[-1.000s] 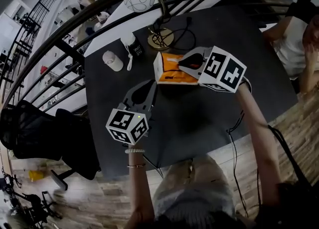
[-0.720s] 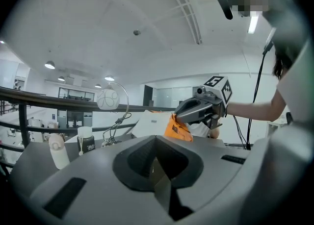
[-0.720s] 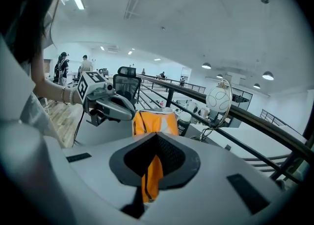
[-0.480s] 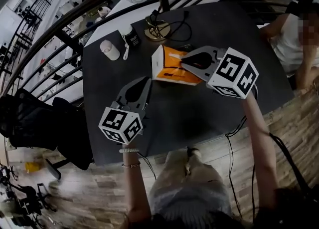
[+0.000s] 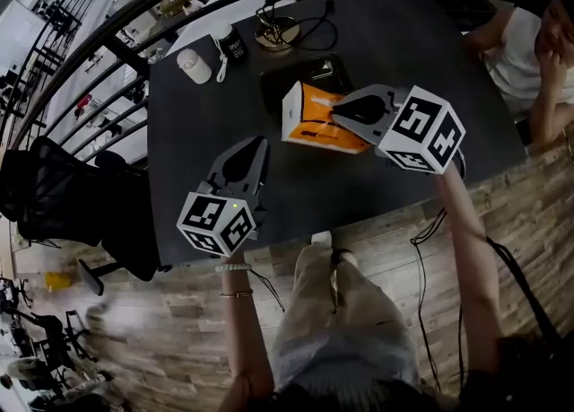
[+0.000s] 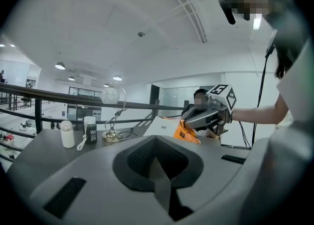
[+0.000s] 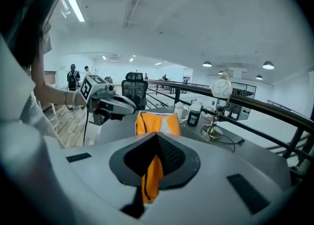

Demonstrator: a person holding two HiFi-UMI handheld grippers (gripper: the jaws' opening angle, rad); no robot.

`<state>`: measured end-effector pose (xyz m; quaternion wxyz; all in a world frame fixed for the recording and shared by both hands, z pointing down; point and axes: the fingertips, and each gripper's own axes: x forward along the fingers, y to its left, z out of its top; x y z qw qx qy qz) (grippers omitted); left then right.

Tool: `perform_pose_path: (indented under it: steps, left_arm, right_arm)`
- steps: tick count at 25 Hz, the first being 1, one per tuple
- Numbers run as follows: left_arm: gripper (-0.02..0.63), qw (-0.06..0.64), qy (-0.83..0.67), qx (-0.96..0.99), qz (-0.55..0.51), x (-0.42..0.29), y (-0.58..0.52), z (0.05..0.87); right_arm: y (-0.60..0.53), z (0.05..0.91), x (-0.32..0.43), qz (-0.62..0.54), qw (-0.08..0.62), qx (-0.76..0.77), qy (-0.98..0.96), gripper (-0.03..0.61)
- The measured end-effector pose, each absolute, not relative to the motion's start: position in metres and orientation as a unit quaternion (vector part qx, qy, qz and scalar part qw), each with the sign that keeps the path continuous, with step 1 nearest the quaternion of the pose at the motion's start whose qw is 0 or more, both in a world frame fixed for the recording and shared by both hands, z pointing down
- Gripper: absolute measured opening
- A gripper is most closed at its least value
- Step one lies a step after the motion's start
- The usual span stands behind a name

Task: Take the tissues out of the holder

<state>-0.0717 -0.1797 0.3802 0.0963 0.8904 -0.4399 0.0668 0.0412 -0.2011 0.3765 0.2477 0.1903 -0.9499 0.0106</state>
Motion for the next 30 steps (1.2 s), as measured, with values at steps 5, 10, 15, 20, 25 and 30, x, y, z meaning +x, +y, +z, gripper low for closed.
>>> perform_pose_path:
  steps: [5,10,15,20,25,30]
  left_arm:
    - [0.008,0.112,-0.441,0.887,0.076,-0.065,-0.163,0.397]
    - [0.008,0.131,-0.428,0.89,0.083,-0.057,-0.161,0.415]
    - [0.008,0.146,-0.422,0.891,0.085,-0.055,-0.16,0.426]
    - [0.008,0.156,-0.416,0.891,0.091,-0.054,-0.159,0.437]
    - [0.008,0.165,-0.416,0.889,0.094,-0.056,-0.158,0.448]
    - [0.008,0.171,-0.416,0.888,0.099,-0.056,-0.155,0.455]
  right_arm:
    - [-0.189,0.404,0.042,0.032,0.261,0.18,-0.948,0.017]
    - [-0.189,0.433,0.039,0.044,0.283,0.174,-0.942,0.017]
    - [-0.186,0.455,0.033,0.052,0.303,0.164,-0.937,0.017]
    - [-0.179,0.48,0.026,0.058,0.327,0.154,-0.93,0.017]
    - [-0.176,0.491,0.017,0.065,0.33,0.142,-0.931,0.017]
    - [-0.171,0.497,0.009,0.074,0.332,0.128,-0.932,0.017]
